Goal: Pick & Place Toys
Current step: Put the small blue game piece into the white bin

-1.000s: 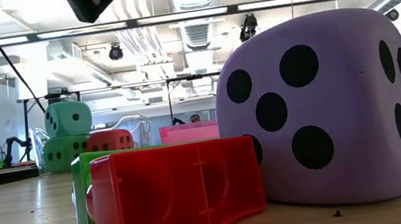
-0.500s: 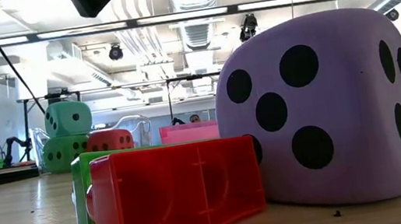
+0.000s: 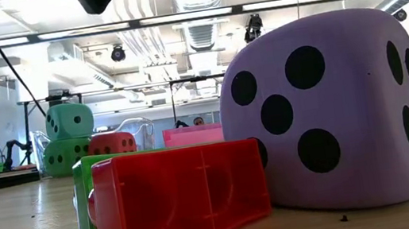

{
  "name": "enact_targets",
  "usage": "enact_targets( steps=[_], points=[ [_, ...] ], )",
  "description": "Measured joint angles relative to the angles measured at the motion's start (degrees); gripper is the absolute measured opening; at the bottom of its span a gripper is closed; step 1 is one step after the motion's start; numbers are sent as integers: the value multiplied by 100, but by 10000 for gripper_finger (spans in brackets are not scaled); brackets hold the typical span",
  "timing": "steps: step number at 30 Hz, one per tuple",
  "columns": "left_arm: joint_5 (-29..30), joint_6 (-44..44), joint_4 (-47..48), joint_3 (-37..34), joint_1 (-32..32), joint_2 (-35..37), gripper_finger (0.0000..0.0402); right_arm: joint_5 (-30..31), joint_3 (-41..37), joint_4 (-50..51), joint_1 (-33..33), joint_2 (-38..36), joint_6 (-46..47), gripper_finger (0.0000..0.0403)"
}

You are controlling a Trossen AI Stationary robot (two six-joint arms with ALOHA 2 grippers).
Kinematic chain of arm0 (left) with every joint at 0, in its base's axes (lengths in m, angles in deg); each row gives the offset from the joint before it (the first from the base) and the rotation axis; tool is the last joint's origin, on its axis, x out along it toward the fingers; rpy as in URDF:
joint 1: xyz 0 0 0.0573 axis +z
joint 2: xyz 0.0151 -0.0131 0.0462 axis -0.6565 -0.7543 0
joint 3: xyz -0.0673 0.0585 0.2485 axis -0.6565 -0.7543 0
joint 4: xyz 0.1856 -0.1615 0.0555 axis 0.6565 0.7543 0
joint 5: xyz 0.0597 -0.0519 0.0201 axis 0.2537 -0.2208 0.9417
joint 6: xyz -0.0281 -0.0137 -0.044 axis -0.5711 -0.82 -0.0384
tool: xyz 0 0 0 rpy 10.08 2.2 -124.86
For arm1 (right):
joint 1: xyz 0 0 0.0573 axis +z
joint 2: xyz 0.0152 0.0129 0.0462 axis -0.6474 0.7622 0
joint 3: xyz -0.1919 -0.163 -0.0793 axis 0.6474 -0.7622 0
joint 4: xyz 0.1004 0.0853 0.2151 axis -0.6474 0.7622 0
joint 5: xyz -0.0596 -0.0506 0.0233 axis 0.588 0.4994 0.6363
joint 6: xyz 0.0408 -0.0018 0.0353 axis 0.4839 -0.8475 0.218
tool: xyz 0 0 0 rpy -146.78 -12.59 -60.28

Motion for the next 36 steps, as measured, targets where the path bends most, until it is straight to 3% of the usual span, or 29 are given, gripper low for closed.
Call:
enact_targets(
  steps=[5, 10, 19, 26, 31, 36],
  points=[
    [17, 21, 97, -1, 0, 0, 330, -435, -7, 371, -2, -176, 468, 131],
    [155, 344, 624, -4, 0, 0, 376, -449, -13, 958, -2, -414, 908, 131],
    [937, 323, 1851, -43, 0, 0, 384, -438, -327, 2366, -450, -1489, 2540, 131],
    [2459, 881, 2524, -126, 6, 2, 385, -443, -1255, 2595, -1240, -2860, 3686, 131],
    [2572, 920, 2486, -129, 4, 2, 385, -465, -1944, 2624, -2195, -3765, 5108, 131],
    [2575, 918, 2489, -127, 4, 7, 385, -890, -2351, 2874, -3281, -4194, 6030, 131]
  ],
)
